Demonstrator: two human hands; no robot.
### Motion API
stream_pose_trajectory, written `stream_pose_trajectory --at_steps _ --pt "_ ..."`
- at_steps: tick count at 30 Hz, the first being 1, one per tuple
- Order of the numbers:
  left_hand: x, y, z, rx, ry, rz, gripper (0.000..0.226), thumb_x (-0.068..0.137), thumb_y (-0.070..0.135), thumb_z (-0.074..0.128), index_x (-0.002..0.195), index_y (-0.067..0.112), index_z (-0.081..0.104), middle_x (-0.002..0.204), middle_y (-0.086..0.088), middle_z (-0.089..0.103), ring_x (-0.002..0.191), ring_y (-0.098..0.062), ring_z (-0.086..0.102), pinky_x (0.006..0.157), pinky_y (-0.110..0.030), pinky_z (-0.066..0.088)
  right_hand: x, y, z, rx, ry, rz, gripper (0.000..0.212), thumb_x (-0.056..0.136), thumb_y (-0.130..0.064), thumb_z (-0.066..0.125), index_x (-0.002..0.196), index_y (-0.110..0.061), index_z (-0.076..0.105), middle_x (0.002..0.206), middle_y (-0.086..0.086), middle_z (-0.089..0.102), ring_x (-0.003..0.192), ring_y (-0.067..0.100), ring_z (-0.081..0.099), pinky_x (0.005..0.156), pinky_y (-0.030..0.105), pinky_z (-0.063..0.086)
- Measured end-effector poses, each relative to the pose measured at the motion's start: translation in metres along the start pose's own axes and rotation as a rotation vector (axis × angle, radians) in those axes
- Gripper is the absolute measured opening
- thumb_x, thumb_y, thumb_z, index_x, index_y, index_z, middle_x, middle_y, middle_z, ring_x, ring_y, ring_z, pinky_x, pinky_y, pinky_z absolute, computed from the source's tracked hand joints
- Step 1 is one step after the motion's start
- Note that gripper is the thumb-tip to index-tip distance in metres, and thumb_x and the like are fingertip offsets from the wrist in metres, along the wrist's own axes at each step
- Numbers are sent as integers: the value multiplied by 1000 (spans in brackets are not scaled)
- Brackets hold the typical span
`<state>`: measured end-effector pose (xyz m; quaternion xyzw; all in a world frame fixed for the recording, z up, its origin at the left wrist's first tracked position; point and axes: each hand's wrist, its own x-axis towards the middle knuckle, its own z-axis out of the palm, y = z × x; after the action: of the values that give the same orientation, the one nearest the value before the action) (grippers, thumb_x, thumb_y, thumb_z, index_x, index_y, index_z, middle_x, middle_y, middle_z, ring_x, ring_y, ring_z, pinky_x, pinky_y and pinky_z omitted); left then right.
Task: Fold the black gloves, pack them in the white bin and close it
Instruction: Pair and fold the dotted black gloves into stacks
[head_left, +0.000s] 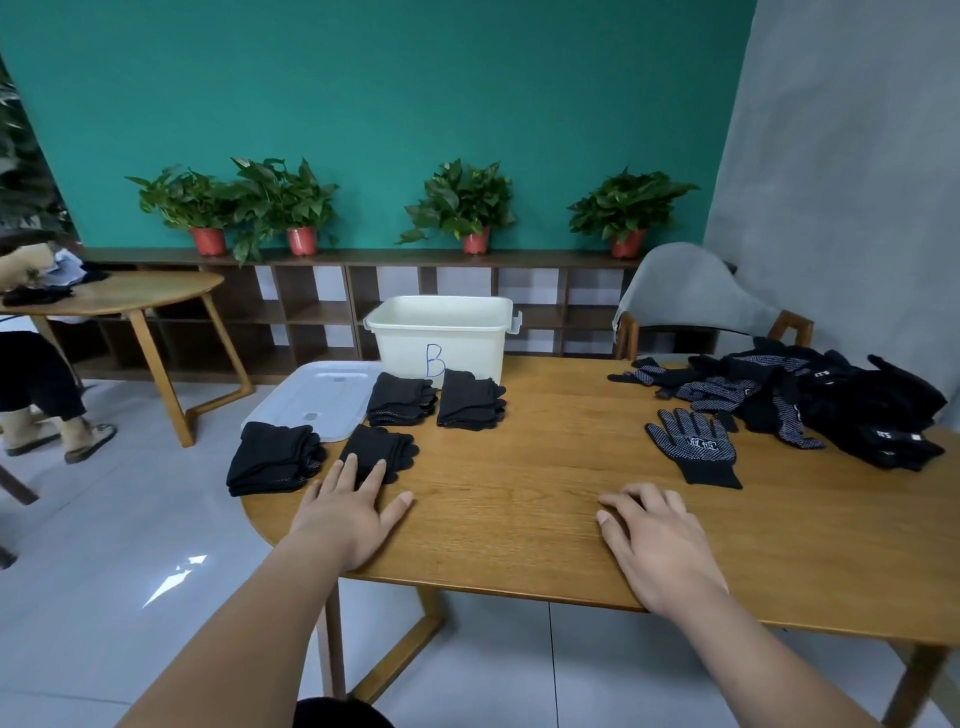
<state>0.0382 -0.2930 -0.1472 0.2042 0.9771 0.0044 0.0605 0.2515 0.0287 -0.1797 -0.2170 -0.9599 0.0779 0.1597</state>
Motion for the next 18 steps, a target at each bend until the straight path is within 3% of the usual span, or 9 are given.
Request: stream_pose_trajectory --at_steps 11,18 --pt "6 5 0 3 -9 13 87 95 84 5 168 38 -8 177 -5 -12 163 -24 -12 132 -47 1 -2 -2 -2 0 1 -5 53 106 -60 23 145 -40 53 140 -17 43 131 11 34 110 35 38" --pt "9 40 5 13 216 145 84 99 79 8 169 34 0 176 -6 -14 161 -24 -21 132 -45 -2 -1 -2 -3 42 14 6 51 107 -59 25 143 -40 55 140 -17 45 133 10 35 111 34 37"
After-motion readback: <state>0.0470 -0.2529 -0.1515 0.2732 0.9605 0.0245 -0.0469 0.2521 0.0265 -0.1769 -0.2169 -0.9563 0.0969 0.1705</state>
